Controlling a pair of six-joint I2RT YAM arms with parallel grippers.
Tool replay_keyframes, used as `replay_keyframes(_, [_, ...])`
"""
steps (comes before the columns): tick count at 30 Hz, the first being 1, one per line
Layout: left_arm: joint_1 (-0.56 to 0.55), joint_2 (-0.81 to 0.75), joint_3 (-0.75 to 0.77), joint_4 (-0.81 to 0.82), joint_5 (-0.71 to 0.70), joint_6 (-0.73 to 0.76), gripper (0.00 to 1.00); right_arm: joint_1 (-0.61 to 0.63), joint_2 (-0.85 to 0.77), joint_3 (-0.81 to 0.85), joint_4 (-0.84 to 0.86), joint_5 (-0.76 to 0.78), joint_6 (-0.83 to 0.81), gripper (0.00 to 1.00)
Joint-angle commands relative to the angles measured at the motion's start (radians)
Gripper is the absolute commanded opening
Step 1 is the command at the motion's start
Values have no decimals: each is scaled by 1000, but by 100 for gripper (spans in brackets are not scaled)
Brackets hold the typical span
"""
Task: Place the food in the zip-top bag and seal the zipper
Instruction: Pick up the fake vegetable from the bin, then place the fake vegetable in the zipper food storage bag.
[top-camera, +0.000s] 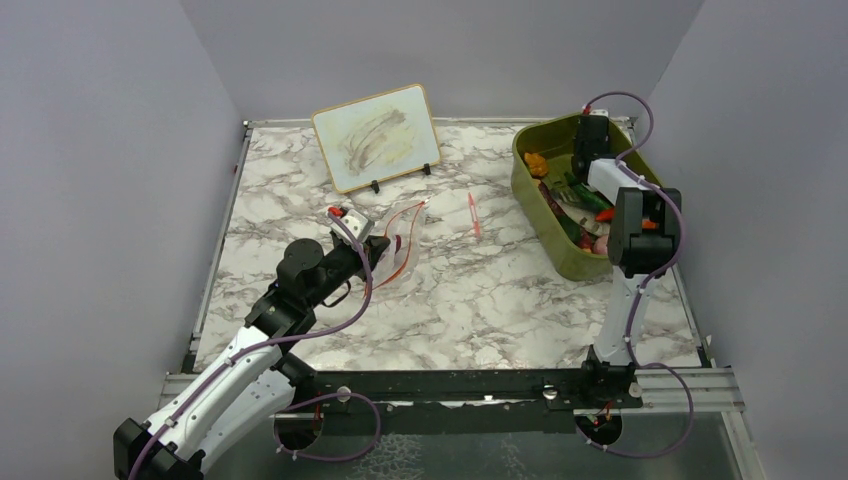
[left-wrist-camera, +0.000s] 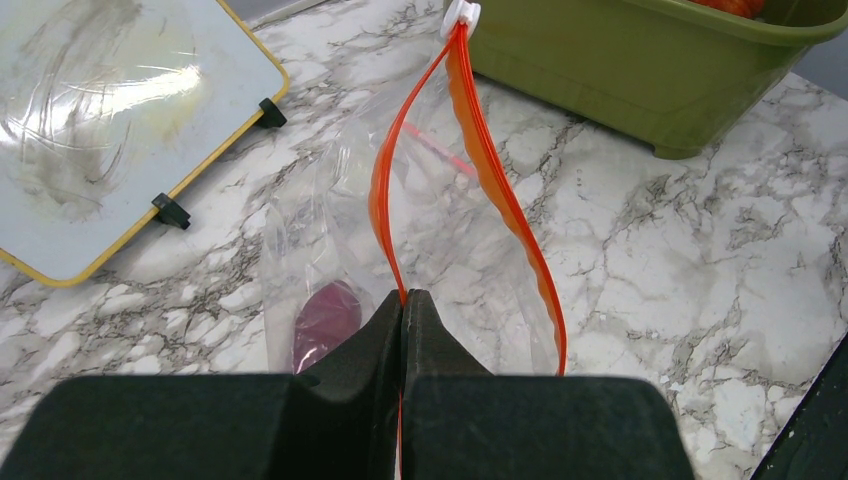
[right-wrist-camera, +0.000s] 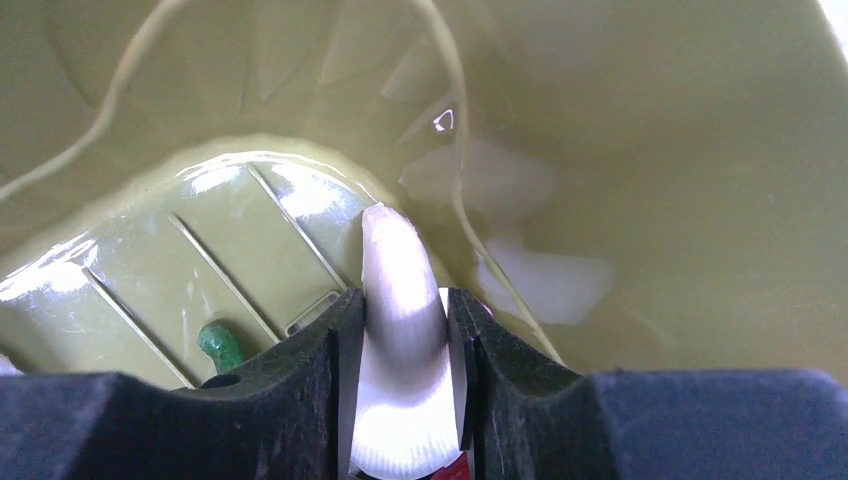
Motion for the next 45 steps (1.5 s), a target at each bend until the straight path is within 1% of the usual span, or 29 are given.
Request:
replay_keyframes(1, [3,-8,-7,25,14,13,0,-8,-29,-10,33,-33,-7,34])
replay_keyframes(11, [3,-13,-8,24,9,12,0,-6,-106,-57,30,-25,-27,30])
replay_keyframes(14, [3,-13,-7,27,6,11,0,-4,-153,-96,22,-12,-13,29])
replay_keyframes(18, [2,-10,-7,29,12,9,0,-1,-228,-164,34,-34,-1,28])
replay_keyframes(23, [4,-10,-8,28,14,9,0,17,-321,-206,-5,-67,35,27])
replay_keyframes(29, [3,-10,-8,27,14,6,0,46,-445,-216,-103,-105,91,26])
replay_keyframes(34, [2,-3,-9,31,16,0,0,61,-575,-251,-150,-257,147,26])
replay_keyframes(41, [3,19,-8,36,27,-23,0,72,-767,-356,-129,-500,227,26])
replay_keyframes(45, [2,30,-10,46,17,-55,0,91,-846,-405,-121,-629,266,26])
